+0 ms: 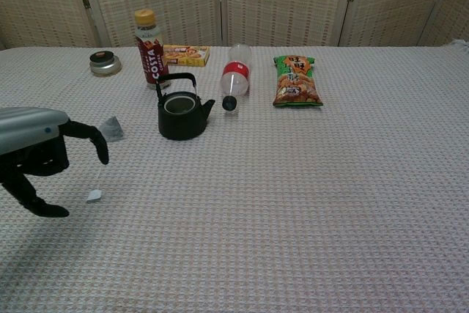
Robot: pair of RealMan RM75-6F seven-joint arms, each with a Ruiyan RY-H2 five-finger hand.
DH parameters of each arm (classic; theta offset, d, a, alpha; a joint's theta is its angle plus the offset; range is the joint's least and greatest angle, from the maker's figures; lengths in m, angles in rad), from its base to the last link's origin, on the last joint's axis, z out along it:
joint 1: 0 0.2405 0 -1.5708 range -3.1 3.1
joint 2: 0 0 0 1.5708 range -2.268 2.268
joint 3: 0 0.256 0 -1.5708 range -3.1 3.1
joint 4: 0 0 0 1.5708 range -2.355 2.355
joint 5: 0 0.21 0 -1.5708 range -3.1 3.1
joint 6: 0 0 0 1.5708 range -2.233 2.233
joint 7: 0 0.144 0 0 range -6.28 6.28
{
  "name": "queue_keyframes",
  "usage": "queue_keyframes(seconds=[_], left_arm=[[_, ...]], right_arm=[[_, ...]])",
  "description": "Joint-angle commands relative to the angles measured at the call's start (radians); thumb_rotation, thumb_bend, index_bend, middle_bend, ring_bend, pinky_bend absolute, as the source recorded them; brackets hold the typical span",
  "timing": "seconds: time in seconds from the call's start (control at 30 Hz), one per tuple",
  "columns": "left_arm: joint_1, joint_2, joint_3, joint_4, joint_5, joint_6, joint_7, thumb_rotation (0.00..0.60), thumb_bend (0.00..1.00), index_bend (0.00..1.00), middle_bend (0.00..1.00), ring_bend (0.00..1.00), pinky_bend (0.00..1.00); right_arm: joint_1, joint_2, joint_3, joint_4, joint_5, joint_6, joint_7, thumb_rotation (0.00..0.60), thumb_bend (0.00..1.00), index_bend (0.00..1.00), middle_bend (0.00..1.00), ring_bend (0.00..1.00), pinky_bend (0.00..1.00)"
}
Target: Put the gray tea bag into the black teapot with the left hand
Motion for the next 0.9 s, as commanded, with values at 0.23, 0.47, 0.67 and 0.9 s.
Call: queue_keyframes(seconds=[0.23, 0.47, 0.67, 0.9], left_arm=[[-0.09, -0.098, -0.025, 0.178, -0.036, -0.074, -0.064, 0.6, 0.35, 0.45, 1.0, 1.0, 1.0], [-0.117, -0.122, -0.007, 0.284, -0.023, -0.118, -0.16, 0.6, 0.35, 0.46, 1.0, 1.0, 1.0], [-0.129, -0.141, 0.013, 0.339, -0.01, -0.131, -0.204, 0.6, 0.35, 0.46, 1.0, 1.0, 1.0], [-0.135, -0.145, 0.024, 0.358, -0.001, -0.118, -0.223, 0.6, 0.35, 0.47, 1.0, 1.0, 1.0]], right_arm=[[-0.009, 0.002, 0.006, 0.005, 0.012, 0.018, 0.009, 0.6, 0.19, 0.0, 0.0, 0.0, 0.0], [-0.011, 0.002, 0.011, 0.007, 0.032, 0.012, 0.009, 0.6, 0.19, 0.0, 0.0, 0.0, 0.0], [-0.013, 0.0, 0.013, 0.005, 0.038, 0.014, 0.005, 0.6, 0.19, 0.0, 0.0, 0.0, 0.0], [-0.009, -0.001, 0.013, 0.003, 0.037, 0.006, -0.001, 0.6, 0.19, 0.0, 0.0, 0.0, 0.0]])
